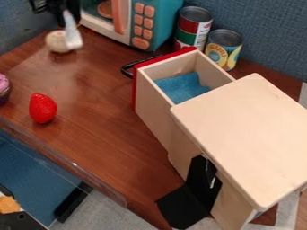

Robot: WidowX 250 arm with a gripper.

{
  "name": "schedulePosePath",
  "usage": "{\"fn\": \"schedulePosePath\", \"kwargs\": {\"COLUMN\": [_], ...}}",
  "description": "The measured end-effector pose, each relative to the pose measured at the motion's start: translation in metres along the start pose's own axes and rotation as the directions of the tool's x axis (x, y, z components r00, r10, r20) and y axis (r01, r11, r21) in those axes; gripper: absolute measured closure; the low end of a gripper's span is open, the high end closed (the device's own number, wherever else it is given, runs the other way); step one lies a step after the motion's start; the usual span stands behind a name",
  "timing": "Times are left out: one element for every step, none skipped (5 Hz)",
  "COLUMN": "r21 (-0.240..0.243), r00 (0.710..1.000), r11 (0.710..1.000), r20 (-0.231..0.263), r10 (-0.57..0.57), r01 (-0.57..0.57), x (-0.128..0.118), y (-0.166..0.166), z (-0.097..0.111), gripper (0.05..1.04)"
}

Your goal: Put the white thing in the drawer

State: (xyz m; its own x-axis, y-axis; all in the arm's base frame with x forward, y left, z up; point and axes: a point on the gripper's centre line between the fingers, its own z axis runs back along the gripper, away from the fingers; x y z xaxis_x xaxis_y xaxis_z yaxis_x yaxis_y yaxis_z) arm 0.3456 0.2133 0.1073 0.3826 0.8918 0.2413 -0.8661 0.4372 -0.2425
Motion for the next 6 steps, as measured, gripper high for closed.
{"fn": "schedulePosePath", "kwargs": {"r21": [-0.074, -0.138, -0.171, -0.219, -0.232, -0.258], "r00": [0.995, 0.977, 0.965, 0.944, 0.932, 0.921], "r11": [0.993, 0.968, 0.951, 0.921, 0.910, 0.894], "r20": [0.045, 0.053, -0.008, 0.003, -0.034, -0.032], "r10": [-0.090, -0.205, -0.263, -0.329, -0.360, -0.388], "r01": [0.094, 0.210, 0.258, 0.321, 0.343, 0.368], "x": [-0.017, -0.040, -0.065, -0.086, -0.103, -0.108], "y": [-0.027, -0.052, -0.067, -0.084, -0.083, -0.076], "z": [0.030, 0.049, 0.059, 0.084, 0.098, 0.138], "gripper": [0.745, 0.745, 0.745, 0.745, 0.745, 0.745]}}
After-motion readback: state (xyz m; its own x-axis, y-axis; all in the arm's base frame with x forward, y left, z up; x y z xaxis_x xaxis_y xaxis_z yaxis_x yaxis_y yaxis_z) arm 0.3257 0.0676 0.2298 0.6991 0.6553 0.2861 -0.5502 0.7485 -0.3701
